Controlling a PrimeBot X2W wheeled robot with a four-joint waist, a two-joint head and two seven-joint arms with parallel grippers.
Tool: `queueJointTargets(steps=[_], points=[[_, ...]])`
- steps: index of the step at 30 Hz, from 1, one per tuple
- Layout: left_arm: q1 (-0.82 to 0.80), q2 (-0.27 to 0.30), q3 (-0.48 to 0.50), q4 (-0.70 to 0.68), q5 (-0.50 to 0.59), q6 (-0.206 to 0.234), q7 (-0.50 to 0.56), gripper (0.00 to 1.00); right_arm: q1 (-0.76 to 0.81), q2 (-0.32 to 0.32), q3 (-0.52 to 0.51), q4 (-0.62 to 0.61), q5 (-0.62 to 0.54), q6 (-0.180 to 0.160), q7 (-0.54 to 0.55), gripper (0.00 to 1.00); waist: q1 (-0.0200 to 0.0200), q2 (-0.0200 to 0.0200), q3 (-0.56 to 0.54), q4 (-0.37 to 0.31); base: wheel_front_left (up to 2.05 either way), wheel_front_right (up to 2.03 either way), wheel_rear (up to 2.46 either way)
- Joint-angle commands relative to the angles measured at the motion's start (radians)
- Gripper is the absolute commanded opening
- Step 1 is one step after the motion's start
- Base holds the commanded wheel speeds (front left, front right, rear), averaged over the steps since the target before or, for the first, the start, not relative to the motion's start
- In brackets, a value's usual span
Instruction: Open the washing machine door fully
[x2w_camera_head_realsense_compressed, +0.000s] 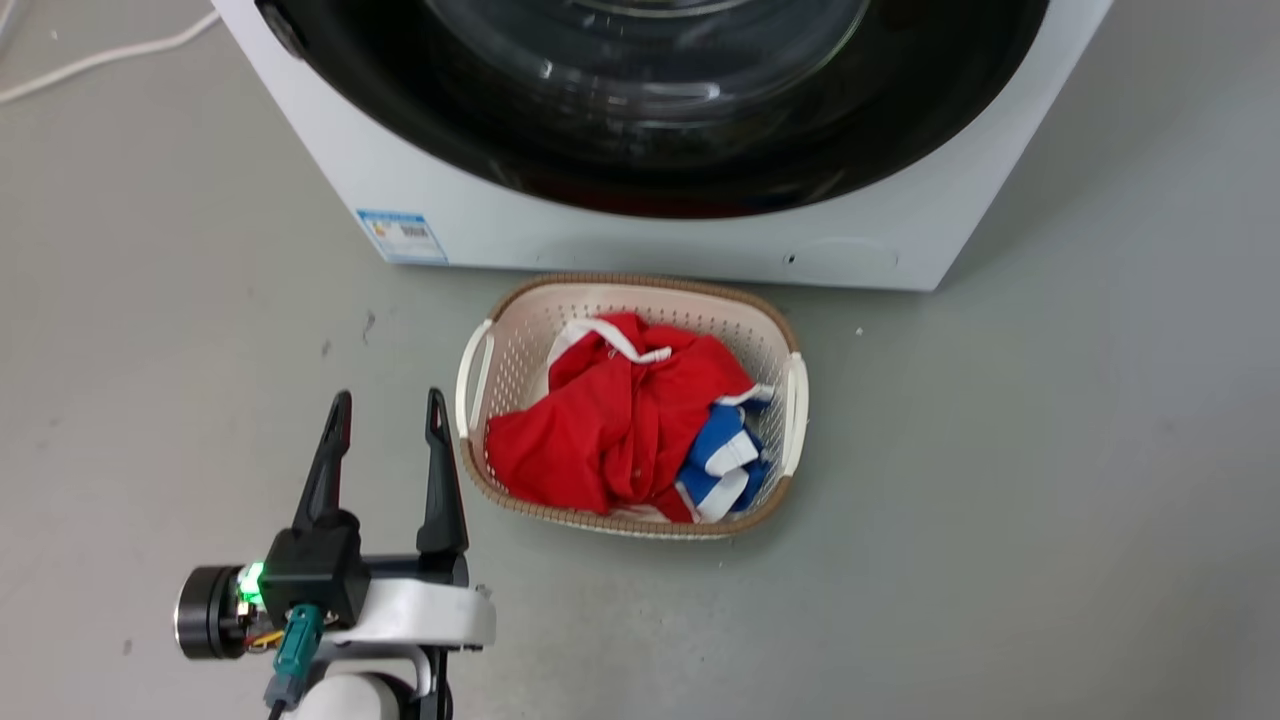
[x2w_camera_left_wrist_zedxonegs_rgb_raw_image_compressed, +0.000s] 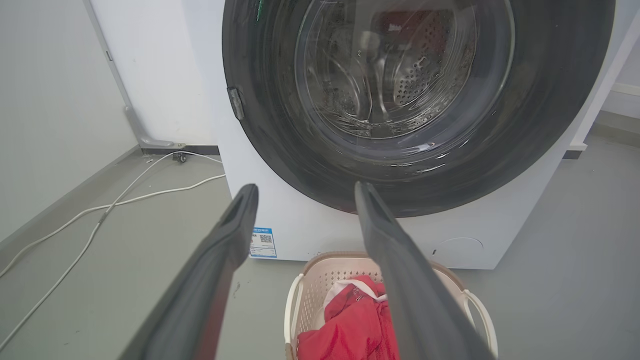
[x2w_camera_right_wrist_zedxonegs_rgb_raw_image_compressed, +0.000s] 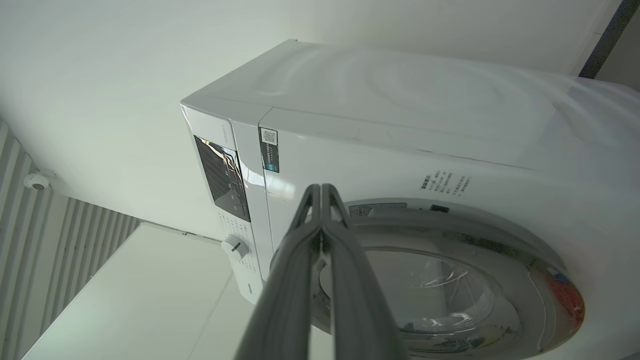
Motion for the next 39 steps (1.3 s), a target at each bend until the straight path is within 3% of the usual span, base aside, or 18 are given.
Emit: queueJointTargets(steps=[1,18,30,39], points=[[-0.024,0.0,-0.002,-0.008,0.007,0.006,-0.003,1.0,-0.044,-0.018,0.01,0.013,-0.011,0.0,0.012,0.0,-0.0001,0.0,0.053,0.019,0.0,0.0,0.0],[-0.141,0.0,-0.046,-0.051,-0.011,0.043,-0.003,1.0,-0.471,-0.173,0.244,0.177,-0.195,0.0,0.162,0.0,-0.0001,0.0,0.243,0.101,0.0,0.0,0.0],[-0.17,0.0,-0.072,-0.056,-0.035,0.062,-0.003,1.0,-0.61,-0.186,0.367,0.243,-0.309,0.0,0.224,0.0,-0.0001,0.0,0.31,0.146,0.0,0.0,0.0],[-0.176,0.0,-0.069,-0.045,-0.035,0.066,-0.003,1.0,-0.562,-0.152,0.412,0.221,-0.313,0.0,0.286,0.0,-0.0001,0.0,0.31,0.14,0.0,0.0,0.0]])
